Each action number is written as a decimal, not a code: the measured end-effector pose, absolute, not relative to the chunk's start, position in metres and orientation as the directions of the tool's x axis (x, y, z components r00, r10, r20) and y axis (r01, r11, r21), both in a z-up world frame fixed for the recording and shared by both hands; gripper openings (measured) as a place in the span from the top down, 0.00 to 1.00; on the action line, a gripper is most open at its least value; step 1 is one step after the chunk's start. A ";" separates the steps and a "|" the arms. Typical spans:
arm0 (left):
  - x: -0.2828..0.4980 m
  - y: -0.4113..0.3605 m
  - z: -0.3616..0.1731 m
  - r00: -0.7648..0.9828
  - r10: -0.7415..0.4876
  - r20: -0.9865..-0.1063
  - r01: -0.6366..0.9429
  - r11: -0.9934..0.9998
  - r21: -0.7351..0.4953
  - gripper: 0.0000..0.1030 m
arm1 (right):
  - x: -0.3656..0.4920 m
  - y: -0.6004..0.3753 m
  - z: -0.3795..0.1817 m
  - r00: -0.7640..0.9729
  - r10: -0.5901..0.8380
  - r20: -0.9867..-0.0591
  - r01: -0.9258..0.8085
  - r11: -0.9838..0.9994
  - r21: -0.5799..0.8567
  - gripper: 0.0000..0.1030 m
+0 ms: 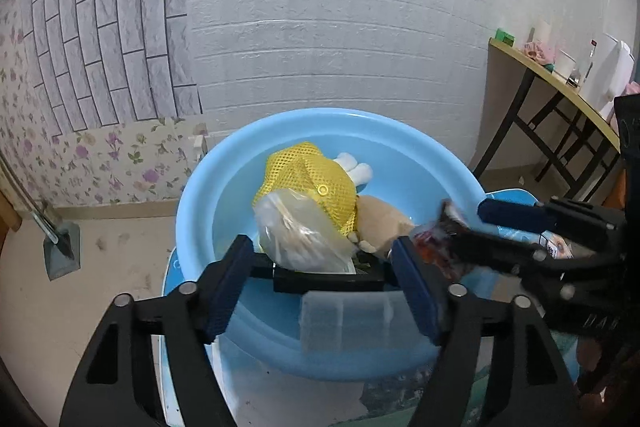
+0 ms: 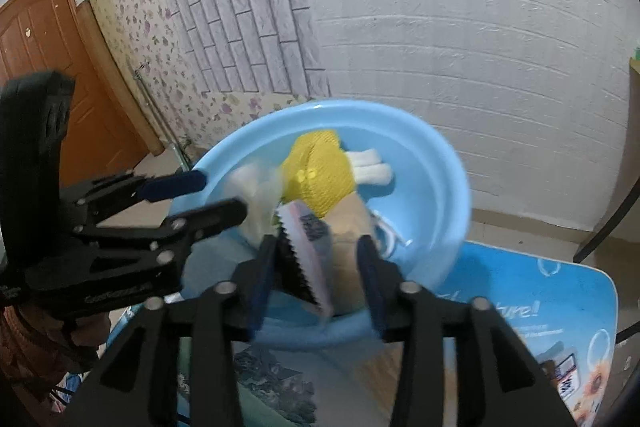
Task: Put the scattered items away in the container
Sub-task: 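Carry the bag and packet over the basin and open both grippers, then grasp the clear toothpick box with the left gripper while the right gripper grasps the white charger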
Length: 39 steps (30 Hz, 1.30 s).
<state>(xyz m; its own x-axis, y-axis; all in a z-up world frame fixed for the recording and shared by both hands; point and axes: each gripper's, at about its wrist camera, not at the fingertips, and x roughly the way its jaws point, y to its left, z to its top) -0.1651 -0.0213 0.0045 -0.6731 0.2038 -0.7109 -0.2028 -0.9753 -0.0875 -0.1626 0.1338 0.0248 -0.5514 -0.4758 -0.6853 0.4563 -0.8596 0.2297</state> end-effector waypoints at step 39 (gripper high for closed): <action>-0.064 0.126 -0.010 -0.594 0.262 -0.760 -0.409 -0.913 0.005 0.06 | -0.030 0.328 -0.013 -0.611 -0.312 -0.727 0.138 -0.947 0.290 0.55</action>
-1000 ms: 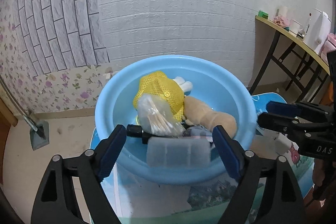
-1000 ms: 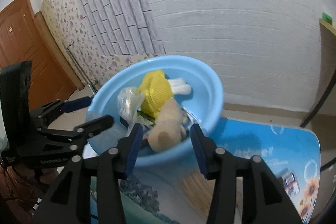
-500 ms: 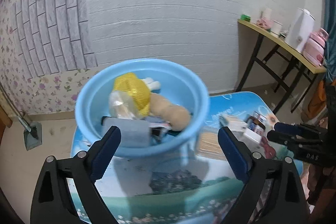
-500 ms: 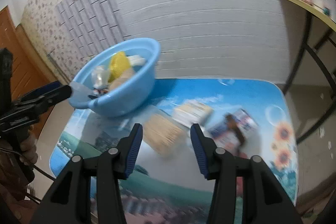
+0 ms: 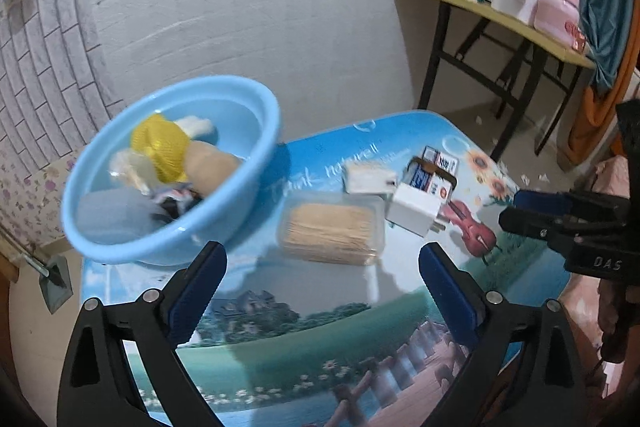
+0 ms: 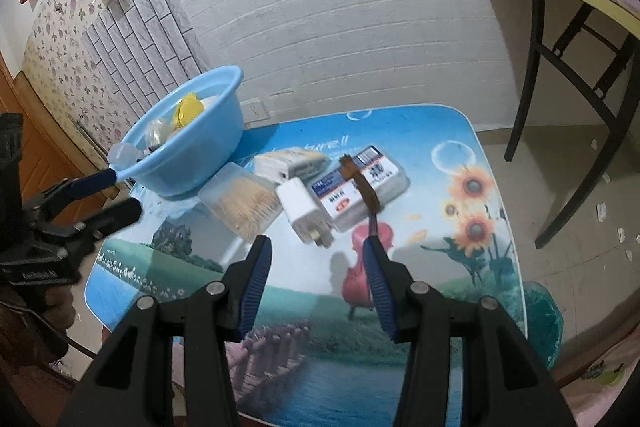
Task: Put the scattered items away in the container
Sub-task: 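Grasp the clear toothpick box with the left gripper while the right gripper grasps the white charger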
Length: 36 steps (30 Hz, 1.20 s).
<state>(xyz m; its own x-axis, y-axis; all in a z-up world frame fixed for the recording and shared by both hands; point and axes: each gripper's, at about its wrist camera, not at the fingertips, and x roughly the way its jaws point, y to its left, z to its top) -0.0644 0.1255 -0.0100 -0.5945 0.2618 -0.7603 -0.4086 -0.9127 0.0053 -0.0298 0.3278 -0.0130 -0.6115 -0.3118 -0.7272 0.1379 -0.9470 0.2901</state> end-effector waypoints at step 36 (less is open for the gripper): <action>-0.123 0.148 -0.085 -0.463 0.257 -0.848 -0.446 -0.895 -0.028 0.10 | -0.087 0.286 -0.047 -0.524 -0.393 -0.755 0.353 -0.908 0.227 0.76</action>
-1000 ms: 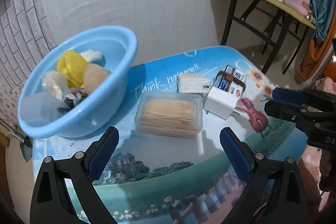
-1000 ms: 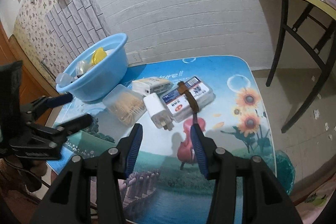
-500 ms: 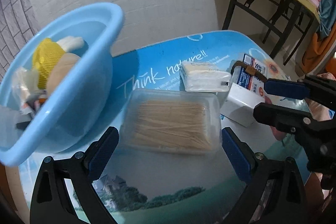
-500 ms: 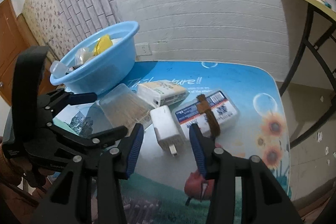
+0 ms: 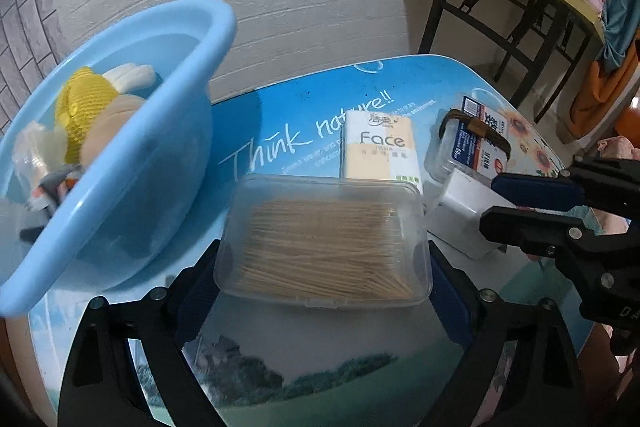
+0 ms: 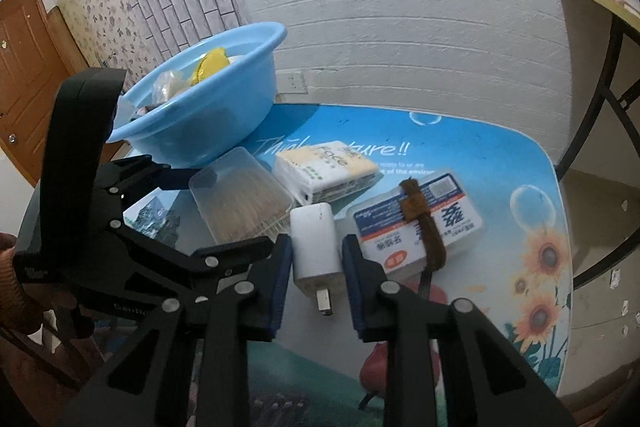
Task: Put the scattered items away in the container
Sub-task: 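Lift the toothpick box with the left gripper while the right gripper lifts the charger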
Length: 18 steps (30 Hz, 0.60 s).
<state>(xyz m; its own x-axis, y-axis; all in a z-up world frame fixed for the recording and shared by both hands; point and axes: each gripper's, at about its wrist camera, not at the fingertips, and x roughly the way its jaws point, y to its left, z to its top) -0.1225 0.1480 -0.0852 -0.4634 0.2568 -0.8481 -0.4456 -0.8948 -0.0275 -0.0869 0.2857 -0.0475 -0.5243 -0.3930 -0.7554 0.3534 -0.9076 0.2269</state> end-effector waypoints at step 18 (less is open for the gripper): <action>-0.051 0.092 -0.075 -0.484 0.226 -0.845 -0.361 -0.932 -0.042 0.10 | -0.020 0.293 -0.043 -0.543 -0.336 -0.770 0.271 -0.938 0.217 0.76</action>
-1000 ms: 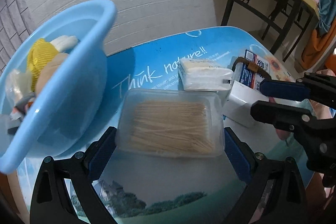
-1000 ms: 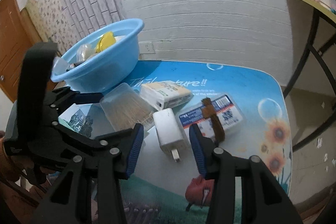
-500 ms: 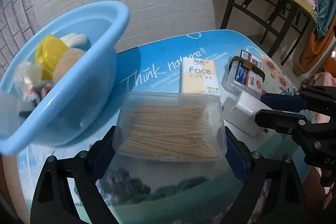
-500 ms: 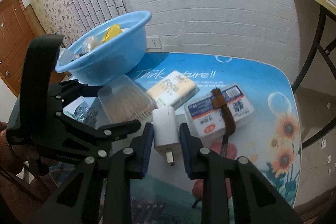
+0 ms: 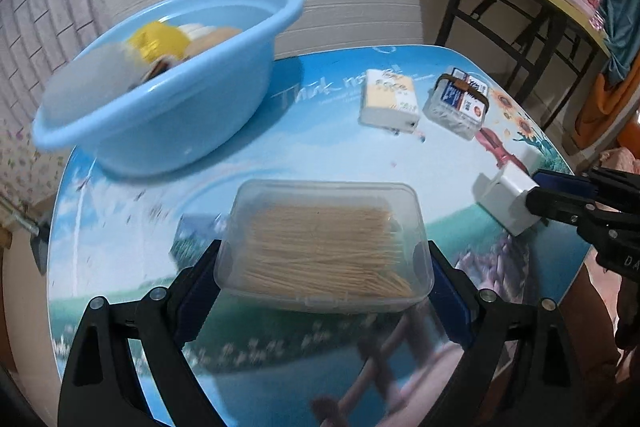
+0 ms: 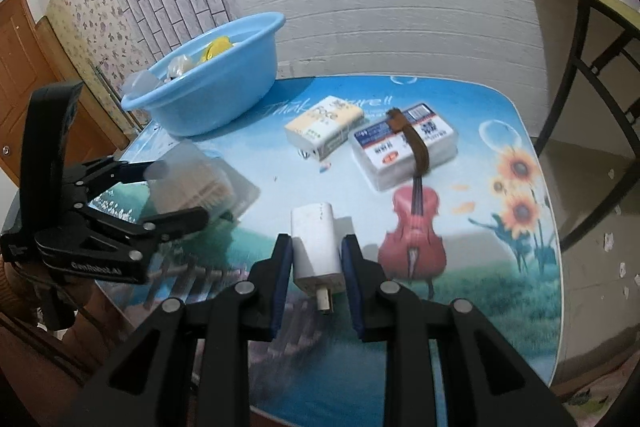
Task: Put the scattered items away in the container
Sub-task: 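Lift the toothpick box with the left gripper while the right gripper lifts the charger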
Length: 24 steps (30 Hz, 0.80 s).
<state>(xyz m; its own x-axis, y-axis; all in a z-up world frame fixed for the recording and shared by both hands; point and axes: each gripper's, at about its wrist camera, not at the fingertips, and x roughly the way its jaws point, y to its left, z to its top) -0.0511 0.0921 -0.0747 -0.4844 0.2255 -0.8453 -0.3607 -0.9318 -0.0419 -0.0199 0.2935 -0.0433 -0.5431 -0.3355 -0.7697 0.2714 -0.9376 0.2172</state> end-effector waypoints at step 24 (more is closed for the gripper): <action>-0.041 0.079 -0.098 -0.484 0.153 -0.861 -0.328 -0.945 0.016 0.10 | -0.019 0.274 -0.054 -0.539 -0.260 -0.801 0.261 -0.956 0.135 0.71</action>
